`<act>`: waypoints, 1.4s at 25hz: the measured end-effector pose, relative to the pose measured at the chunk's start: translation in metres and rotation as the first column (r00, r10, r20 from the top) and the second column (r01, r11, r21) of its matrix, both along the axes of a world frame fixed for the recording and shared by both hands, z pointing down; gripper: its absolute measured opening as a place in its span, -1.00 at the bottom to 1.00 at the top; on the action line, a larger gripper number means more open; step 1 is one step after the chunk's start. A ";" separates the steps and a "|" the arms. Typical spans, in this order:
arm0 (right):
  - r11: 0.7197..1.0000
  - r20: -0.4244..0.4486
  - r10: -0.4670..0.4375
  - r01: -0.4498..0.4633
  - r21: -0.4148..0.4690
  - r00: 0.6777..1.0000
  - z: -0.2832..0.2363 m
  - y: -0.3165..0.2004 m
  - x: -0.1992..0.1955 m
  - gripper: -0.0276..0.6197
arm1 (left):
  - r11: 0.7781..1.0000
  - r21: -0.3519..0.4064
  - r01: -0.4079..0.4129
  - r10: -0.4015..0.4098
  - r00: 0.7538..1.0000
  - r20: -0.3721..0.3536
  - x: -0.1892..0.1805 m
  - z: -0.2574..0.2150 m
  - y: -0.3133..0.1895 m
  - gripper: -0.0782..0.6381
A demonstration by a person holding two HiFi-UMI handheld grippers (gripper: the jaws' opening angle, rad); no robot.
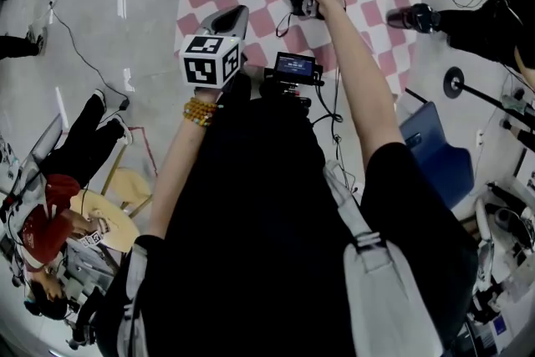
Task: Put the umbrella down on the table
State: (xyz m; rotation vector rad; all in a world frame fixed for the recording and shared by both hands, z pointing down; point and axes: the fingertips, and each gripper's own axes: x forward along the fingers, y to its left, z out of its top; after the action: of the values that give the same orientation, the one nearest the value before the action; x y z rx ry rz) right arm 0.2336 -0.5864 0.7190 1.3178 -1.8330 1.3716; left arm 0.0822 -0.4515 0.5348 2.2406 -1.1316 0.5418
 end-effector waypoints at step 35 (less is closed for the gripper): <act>0.802 0.055 -0.022 -0.015 0.597 0.998 -0.238 -0.015 -0.032 -0.47 | 0.990 0.094 -0.103 0.106 0.994 -0.019 0.025 -0.031 -0.030 -0.74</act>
State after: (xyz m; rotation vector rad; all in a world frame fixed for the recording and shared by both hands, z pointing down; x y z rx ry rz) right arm 0.2018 -0.6012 0.4809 1.5712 -2.4297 0.8439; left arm 0.1077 -0.4810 0.5037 2.3910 -1.0519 0.5125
